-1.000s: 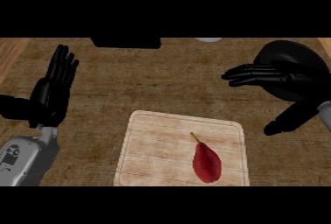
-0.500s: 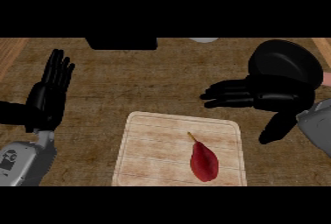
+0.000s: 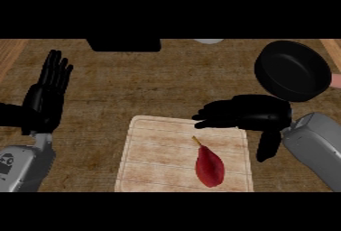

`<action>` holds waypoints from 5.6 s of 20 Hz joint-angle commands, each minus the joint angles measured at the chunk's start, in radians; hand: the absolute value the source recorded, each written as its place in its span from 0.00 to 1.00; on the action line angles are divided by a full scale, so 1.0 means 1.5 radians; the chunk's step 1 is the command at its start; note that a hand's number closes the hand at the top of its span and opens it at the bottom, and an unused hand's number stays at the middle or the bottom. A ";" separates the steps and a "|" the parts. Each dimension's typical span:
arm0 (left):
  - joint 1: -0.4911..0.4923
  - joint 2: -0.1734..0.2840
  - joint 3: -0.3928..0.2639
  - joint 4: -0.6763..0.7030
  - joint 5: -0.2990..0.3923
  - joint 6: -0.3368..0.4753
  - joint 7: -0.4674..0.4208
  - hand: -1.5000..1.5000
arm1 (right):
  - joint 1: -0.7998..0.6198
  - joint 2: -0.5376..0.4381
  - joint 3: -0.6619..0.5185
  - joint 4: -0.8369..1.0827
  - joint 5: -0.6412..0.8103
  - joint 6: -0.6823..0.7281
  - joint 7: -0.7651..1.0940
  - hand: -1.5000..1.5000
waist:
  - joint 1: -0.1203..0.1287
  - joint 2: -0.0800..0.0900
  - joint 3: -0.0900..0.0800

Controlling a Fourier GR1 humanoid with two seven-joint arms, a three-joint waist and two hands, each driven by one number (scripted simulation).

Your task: Pick the pear from the cutting board and place it in the pot

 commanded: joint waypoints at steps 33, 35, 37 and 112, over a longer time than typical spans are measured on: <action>0.007 -0.096 0.056 -0.052 -0.120 -0.039 0.059 0.50 | 0.137 0.257 -0.014 0.078 0.314 -0.044 -0.072 0.00 | -0.002 -0.001 0.000; -0.003 -0.078 0.081 -0.004 -0.096 -0.074 0.027 0.50 | 0.127 0.261 0.052 0.113 0.355 -0.105 -0.130 1.00 | 0.000 0.001 0.000; 0.025 -0.084 0.078 -0.032 -0.097 -0.071 0.036 0.50 | 0.168 0.223 0.037 0.078 0.353 -0.155 -0.174 1.00 | -0.001 -0.001 0.000; -0.020 -0.125 0.099 -0.029 -0.147 -0.084 0.065 0.50 | -0.145 0.027 -0.663 0.590 0.315 -0.451 0.293 1.00 | 0.017 0.008 0.001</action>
